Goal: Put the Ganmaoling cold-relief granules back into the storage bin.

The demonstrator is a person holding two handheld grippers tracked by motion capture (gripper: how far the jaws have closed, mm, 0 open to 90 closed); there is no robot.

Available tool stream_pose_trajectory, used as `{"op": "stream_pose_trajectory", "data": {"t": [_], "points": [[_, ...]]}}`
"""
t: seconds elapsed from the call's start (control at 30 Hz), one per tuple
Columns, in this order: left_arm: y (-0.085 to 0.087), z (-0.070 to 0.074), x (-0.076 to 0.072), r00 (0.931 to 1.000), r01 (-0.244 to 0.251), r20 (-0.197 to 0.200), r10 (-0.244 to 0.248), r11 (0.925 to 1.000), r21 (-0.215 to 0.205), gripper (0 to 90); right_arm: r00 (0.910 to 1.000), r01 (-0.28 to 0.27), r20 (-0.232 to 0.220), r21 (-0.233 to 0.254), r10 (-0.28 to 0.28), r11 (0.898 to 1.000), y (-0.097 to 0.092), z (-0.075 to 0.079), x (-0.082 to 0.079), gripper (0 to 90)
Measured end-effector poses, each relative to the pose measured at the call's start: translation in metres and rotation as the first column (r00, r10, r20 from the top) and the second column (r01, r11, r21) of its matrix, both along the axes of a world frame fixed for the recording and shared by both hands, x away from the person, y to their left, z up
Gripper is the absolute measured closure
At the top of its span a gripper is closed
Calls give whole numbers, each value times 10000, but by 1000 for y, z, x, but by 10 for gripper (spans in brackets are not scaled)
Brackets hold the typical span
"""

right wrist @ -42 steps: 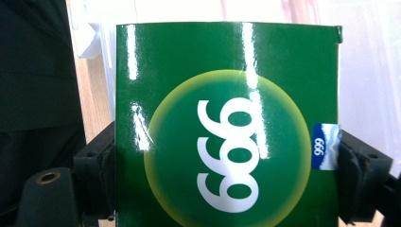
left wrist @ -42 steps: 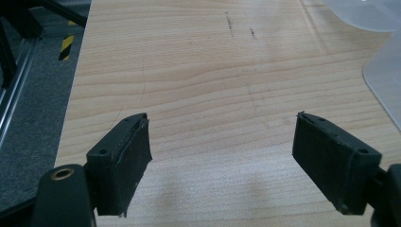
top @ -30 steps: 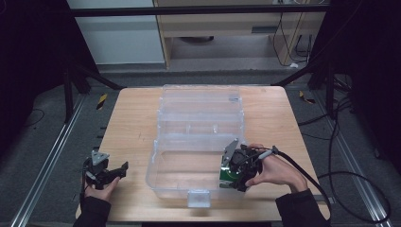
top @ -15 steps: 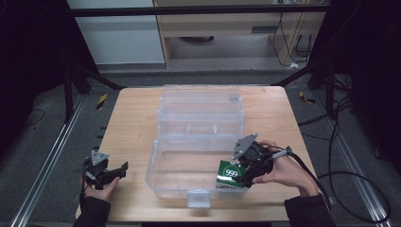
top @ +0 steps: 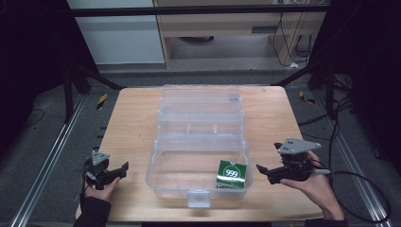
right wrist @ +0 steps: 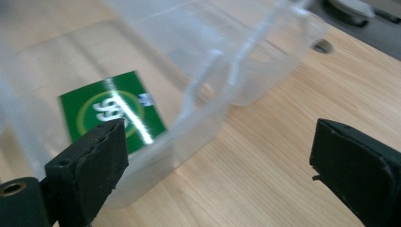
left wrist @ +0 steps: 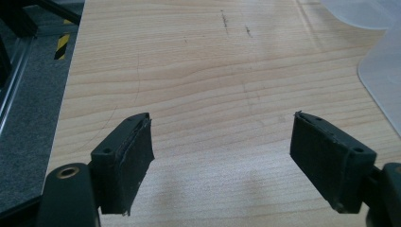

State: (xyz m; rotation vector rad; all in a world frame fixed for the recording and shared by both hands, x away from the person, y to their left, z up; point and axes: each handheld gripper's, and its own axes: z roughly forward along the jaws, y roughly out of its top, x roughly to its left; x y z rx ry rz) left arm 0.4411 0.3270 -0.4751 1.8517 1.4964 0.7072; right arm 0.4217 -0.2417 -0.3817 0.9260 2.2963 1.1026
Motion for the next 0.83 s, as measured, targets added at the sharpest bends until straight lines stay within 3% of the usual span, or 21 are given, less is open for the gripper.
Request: {"op": "stream_pose_trajectory", "data": {"t": [0.03, 0.07, 0.17, 0.2, 0.27, 0.3, 0.37, 0.4, 0.43, 0.53, 0.57, 0.6, 0.63, 0.7, 0.77, 0.83], "points": [[0, 0, 0, 10000, 6, -8, -6, 10000, 4, 215, 9995, 308, -94, 159, -307, 9994, -5, -3, 1, 56], [0, 0, 0, 10000, 22, -6, -22, 10000, -8, 220, 9954, 952, -114, 421, -948, 9946, -15, -12, 3, 62], [0, 0, 0, 10000, 16, -9, -16, 10000, -52, 226, 9895, 1444, -145, 670, -1437, 9872, -22, -22, 6, 61], [0, 0, 0, 10000, 44, -23, -44, 10000, -57, 236, 9795, 2014, -215, 733, -2004, 9768, -28, -31, 10, 61], [-1, 0, 0, 10000, 78, -23, -78, 10000, -56, 242, 9751, 2219, -179, 755, -2212, 9721, -31, -36, 11, 63], [-1, 0, 0, 10000, 86, -26, -86, 9999, -72, 251, 9645, 2642, -195, 855, -2635, 9607, -36, -45, 14, 63], [-1, 0, 0, 9999, 97, -25, -97, 9999, -85, 256, 9611, 2762, -180, 885, -2757, 9570, -38, -49, 14, 63], [-1, 0, 0, 9999, 95, -31, -95, 9999, -88, 260, 9550, 2965, -196, 964, -2960, 9502, -41, -53, 15, 63], [0, -1, 1, 9999, 88, -61, -89, 9999, -83, 268, 9380, 3458, -175, 1151, -3462, 9312, -48, -61, 16, 63], [0, -2, 1, 9999, 82, -127, -83, 9999, -71, 278, 9170, 3979, -310, 1421, -3977, 9063, -57, -69, 17, 63], [0, -2, 2, 9999, 85, -131, -86, 9999, -76, 279, 9114, 4105, -365, 1462, -4098, 9000, -59, -72, 17, 61], [0, -2, 2, 9999, 85, -131, -86, 9999, -76, 280, 9114, 4105, -365, 1462, -4098, 9000, -59, -72, 17, 61], [0, -2, 2, 9999, 74, -151, -75, 10000, -46, 281, 9007, 4336, -387, 1429, -4328, 8897, -62, -78, 17, 63], [0, -3, 2, 9999, 59, -160, -59, 10000, -37, 281, 8883, 4589, -410, 1220, -4575, 8801, -65, -86, 19, 61], [1, -3, 3, 9999, 30, -157, -30, 10000, -14, 278, 8844, 4664, -374, 1117, -4653, 8775, -67, -89, 20, 61], [1, -4, 3, 9999, -10, -163, 10, 10000, 23, 263, 8693, 4943, -488, 1047, -4919, 8630, -71, -96, 21, 57]]}}
